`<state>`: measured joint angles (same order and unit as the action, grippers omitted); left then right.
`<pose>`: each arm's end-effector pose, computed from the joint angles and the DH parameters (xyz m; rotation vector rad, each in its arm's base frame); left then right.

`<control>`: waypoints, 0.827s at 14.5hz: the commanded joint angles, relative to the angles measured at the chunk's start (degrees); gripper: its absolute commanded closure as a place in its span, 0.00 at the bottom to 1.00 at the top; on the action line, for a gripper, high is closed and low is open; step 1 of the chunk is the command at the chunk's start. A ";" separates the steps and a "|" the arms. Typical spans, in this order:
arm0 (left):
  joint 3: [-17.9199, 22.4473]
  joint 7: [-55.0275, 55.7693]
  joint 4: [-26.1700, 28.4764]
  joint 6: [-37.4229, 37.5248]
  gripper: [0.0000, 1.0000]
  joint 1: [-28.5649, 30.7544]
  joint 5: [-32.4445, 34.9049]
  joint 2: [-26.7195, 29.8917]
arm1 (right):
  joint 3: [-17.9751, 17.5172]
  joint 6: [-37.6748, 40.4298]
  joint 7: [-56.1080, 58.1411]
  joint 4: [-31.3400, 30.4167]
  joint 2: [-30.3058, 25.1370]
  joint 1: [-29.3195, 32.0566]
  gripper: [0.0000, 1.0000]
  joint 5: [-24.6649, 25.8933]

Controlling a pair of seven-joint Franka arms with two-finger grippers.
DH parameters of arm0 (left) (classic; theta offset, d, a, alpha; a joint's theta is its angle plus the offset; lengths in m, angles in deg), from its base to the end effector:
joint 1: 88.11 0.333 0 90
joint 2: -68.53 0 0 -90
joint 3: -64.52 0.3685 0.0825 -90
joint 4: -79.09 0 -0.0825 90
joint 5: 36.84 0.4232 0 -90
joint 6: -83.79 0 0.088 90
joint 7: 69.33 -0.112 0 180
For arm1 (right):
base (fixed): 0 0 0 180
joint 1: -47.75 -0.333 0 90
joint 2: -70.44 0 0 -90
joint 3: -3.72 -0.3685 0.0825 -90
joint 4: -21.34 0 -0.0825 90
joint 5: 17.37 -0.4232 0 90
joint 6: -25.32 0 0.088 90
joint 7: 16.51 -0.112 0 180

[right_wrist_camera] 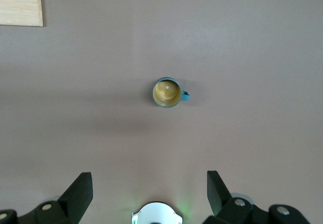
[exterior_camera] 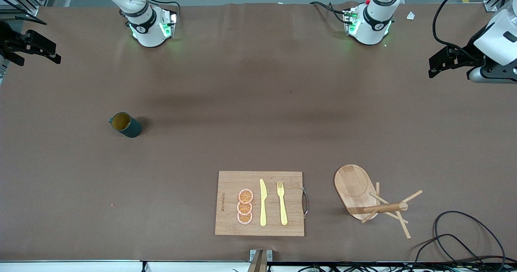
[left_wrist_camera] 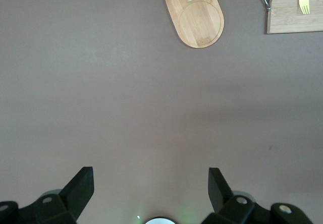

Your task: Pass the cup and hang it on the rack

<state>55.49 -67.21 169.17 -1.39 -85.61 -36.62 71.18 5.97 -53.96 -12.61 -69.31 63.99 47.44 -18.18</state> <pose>0.5643 -0.0666 0.6906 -3.1247 0.1194 0.0608 0.5311 -0.0178 0.7141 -3.1155 -0.0571 0.1324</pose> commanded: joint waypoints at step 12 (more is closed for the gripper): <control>-0.02 -0.10 -1.32 1.16 0.00 0.67 -0.05 -0.72 | 0.03 0.53 -0.30 -0.93 -1.20 -0.39 0.00 -0.15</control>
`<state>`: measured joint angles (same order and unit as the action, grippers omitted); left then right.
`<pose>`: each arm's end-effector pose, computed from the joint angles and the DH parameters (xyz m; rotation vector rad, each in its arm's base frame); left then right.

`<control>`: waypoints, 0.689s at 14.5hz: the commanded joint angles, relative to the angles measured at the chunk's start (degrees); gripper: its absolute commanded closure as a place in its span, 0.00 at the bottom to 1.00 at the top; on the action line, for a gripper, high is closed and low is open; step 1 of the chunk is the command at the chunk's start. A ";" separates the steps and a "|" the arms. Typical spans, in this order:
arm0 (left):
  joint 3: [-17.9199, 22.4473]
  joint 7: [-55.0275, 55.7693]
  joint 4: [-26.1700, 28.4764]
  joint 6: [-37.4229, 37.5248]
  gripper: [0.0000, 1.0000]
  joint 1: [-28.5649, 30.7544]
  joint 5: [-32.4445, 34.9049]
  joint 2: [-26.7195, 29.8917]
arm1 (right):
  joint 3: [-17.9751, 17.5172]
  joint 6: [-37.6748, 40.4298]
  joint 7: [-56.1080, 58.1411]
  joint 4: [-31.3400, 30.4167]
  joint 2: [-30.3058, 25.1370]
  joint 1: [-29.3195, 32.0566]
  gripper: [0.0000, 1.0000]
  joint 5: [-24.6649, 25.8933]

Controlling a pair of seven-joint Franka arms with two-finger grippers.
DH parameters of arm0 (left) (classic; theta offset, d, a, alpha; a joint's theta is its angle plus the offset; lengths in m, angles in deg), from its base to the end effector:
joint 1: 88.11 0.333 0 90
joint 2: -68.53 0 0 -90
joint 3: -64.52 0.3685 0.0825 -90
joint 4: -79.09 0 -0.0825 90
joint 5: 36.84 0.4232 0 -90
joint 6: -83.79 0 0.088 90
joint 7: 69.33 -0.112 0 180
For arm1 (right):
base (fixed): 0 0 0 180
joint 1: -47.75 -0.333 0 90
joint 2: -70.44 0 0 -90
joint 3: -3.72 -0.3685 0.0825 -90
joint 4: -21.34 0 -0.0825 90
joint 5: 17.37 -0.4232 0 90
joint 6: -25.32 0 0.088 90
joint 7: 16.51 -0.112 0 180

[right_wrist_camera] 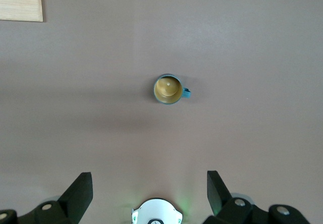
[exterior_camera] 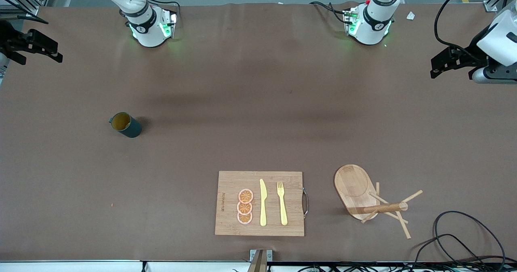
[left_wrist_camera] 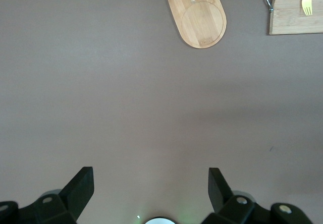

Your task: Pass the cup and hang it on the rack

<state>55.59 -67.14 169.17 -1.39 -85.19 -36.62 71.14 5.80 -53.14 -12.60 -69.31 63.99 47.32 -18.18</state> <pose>0.5651 -0.0615 0.6902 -3.1255 0.1034 0.0620 0.5295 -0.0149 0.7130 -3.1142 -0.0654 0.1547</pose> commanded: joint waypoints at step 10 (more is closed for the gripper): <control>-0.12 0.27 -1.31 1.25 0.00 0.25 0.04 -2.26 | 0.64 -5.98 -0.13 1.44 7.74 2.89 0.00 0.55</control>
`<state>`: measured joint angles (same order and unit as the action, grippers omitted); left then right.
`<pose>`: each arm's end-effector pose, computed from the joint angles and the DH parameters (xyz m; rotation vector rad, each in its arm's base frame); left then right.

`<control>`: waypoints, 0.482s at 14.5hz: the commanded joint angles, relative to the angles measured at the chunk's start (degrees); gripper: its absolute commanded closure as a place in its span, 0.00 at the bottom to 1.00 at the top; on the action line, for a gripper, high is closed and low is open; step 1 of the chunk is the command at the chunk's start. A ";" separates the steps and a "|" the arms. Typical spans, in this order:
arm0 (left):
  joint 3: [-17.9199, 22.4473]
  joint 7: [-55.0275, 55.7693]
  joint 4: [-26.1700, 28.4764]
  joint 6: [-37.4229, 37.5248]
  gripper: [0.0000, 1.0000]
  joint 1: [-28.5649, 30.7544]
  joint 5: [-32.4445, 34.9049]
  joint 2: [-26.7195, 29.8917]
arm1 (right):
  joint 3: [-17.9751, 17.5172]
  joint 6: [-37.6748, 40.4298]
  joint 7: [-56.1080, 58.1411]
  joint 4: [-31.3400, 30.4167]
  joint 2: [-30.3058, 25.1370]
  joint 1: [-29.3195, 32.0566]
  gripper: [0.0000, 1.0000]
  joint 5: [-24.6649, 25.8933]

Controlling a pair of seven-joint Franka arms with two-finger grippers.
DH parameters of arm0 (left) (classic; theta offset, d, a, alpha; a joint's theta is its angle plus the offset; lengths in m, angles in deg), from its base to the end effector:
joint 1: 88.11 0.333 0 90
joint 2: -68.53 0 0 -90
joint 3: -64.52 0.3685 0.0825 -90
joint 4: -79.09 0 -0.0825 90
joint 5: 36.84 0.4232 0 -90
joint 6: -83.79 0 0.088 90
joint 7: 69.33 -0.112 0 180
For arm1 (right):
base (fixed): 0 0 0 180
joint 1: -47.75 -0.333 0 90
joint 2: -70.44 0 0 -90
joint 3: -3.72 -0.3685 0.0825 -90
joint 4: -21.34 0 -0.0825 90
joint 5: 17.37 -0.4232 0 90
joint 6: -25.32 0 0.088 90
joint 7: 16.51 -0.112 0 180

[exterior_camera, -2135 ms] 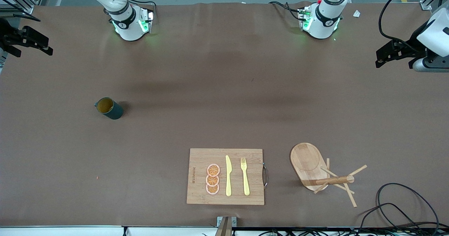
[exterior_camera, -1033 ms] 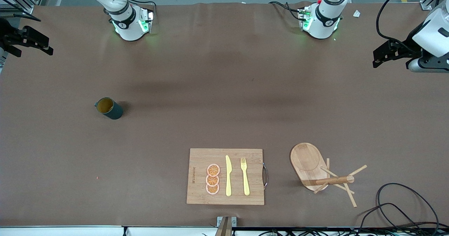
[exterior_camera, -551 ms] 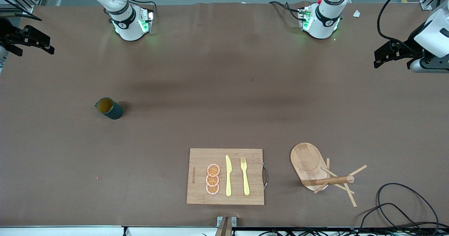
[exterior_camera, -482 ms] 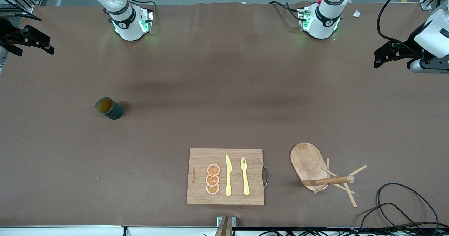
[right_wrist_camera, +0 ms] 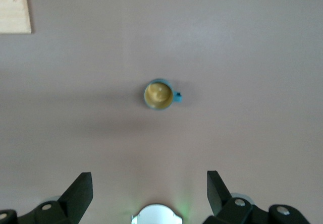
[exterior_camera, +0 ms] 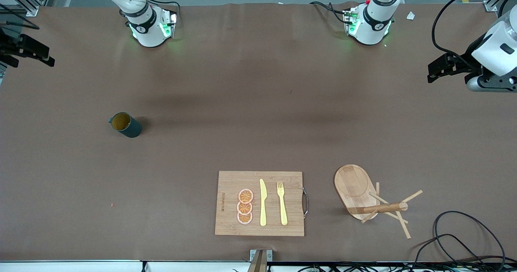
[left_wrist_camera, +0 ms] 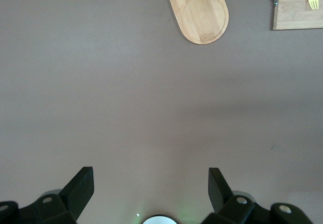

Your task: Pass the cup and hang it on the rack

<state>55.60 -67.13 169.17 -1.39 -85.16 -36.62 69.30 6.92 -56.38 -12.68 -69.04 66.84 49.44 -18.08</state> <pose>0.5763 -0.0605 0.6720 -3.1269 0.1025 0.1121 0.5529 -0.0470 0.6927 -3.1160 0.0265 0.1361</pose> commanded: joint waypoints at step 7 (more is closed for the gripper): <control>-0.13 0.26 -1.31 1.16 0.00 0.22 0.13 -1.21 | -0.73 -16.88 3.28 -10.40 16.43 0.43 0.00 -0.34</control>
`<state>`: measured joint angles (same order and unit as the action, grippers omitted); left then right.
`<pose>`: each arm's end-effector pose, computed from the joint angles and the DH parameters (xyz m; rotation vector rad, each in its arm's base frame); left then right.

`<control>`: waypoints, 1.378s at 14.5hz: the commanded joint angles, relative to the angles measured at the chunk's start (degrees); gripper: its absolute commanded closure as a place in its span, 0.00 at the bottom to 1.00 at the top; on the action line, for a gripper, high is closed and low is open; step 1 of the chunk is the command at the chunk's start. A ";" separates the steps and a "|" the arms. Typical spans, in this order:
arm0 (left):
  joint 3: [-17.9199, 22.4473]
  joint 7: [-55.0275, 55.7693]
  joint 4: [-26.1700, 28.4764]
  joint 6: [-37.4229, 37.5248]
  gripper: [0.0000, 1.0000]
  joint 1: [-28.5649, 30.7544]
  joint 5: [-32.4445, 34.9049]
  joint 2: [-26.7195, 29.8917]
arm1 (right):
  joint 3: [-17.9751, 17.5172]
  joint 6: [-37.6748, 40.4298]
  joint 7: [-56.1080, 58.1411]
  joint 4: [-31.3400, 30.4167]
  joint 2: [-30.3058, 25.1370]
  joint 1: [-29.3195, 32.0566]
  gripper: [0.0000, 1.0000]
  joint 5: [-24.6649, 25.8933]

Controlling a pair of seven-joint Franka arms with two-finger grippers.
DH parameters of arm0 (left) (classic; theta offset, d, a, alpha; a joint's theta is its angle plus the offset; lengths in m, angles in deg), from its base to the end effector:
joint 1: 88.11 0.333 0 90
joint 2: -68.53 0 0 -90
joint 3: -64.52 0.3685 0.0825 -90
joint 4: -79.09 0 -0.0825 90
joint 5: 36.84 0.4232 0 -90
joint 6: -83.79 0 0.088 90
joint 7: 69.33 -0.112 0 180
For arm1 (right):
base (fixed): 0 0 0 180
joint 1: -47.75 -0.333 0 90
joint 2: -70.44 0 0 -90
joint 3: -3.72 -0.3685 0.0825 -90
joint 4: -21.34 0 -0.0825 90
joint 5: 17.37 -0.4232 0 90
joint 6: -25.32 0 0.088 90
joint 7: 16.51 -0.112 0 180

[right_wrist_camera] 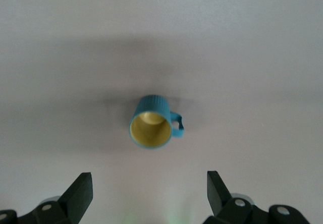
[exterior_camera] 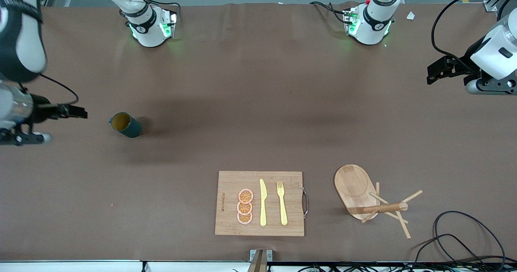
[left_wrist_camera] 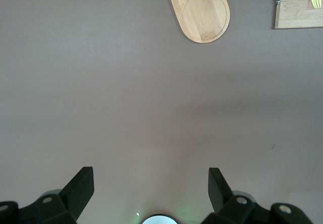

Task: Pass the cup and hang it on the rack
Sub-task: 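Reach the right gripper to the teal mug and grasp it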

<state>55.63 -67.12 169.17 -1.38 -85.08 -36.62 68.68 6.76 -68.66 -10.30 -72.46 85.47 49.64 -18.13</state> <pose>0.5800 -0.0592 0.6658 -3.1273 0.0994 0.1293 0.6567 -0.0520 0.4784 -3.0914 -0.0305 0.4005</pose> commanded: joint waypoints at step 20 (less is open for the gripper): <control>-0.16 0.25 -0.96 1.24 0.00 0.23 0.39 -1.73 | -0.58 -43.13 34.65 -35.85 0.35 2.68 1.00 -4.42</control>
<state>55.68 -67.12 169.17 -1.35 -85.05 -36.62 67.25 6.53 -111.24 22.26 -107.61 86.58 51.87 -21.48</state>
